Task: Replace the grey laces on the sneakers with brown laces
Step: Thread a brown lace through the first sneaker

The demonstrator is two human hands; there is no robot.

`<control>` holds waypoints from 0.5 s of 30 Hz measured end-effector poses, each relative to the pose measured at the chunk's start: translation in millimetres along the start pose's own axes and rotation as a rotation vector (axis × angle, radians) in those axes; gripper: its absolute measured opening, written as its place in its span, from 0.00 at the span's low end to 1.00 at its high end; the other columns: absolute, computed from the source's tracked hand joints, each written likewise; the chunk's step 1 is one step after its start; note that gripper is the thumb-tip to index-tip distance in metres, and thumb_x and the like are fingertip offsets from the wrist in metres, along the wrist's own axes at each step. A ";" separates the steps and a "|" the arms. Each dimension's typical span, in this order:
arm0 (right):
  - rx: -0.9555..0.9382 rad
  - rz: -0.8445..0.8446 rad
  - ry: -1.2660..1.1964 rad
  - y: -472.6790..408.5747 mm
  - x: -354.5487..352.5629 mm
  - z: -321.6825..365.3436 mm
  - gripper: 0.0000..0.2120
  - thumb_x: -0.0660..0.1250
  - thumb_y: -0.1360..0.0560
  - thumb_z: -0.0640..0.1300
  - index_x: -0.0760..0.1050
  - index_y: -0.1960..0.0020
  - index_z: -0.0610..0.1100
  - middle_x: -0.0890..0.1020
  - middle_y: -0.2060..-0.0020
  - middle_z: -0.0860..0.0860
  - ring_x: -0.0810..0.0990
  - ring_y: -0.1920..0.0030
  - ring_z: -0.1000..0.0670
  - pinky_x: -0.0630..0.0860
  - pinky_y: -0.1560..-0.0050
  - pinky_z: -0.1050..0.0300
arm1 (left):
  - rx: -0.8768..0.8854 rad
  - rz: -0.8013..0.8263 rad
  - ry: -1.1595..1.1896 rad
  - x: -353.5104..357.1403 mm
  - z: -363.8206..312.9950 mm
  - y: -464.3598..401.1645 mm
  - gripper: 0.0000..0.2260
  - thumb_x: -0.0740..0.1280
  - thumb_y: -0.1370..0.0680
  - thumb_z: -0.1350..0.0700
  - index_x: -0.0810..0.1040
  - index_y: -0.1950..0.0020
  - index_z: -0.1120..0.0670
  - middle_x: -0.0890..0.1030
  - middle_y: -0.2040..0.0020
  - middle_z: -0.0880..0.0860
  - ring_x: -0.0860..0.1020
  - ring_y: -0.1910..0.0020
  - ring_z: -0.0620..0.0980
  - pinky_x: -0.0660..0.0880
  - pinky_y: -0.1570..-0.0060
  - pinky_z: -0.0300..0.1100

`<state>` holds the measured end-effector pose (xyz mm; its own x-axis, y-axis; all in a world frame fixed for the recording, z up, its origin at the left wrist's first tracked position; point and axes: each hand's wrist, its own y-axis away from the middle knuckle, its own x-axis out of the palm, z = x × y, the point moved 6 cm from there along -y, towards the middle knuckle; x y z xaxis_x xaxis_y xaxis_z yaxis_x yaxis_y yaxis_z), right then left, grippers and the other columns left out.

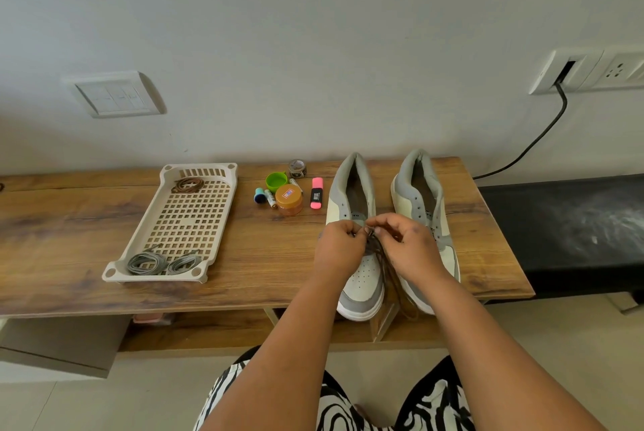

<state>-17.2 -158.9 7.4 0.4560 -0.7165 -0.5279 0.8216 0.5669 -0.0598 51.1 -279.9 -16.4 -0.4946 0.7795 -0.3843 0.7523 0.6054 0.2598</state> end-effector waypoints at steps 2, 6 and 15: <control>-0.036 0.019 0.010 0.2 -0.3 -0.5 0.17 0.66 0.24 0.32 0.77 0.42 0.52 0.82 0.50 0.56 0.78 0.51 0.67 0.72 0.53 0.78 | 0.000 -0.016 0.005 -0.1 0.1 1.2 0.08 0.67 0.20 0.54 0.82 0.58 0.52 0.84 0.62 0.53 0.82 0.62 0.53 0.80 0.59 0.48; -0.076 -0.058 0.152 1.4 -3.0 -0.8 0.19 0.73 0.27 0.37 0.67 0.42 0.46 0.78 0.58 0.55 0.79 0.59 0.59 0.76 0.60 0.69 | 0.017 -0.041 -0.020 -2.3 -1.9 5.0 0.07 0.67 0.20 0.54 0.82 0.56 0.52 0.82 0.65 0.49 0.78 0.68 0.46 0.73 0.69 0.38; -0.131 -0.066 0.161 2.8 3.2 4.5 0.14 0.71 0.26 0.36 0.76 0.42 0.45 0.79 0.58 0.56 0.79 0.57 0.58 0.77 0.53 0.66 | 0.035 -0.022 -0.037 -3.3 0.7 5.8 0.06 0.67 0.20 0.51 0.82 0.51 0.51 0.84 0.60 0.49 0.83 0.58 0.49 0.81 0.55 0.47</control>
<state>-11.9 -161.4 9.3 0.3334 -0.6856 -0.6472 0.7918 0.5762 -0.2025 57.4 -279.0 -14.2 -0.4953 0.7592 -0.4223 0.7565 0.6159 0.2200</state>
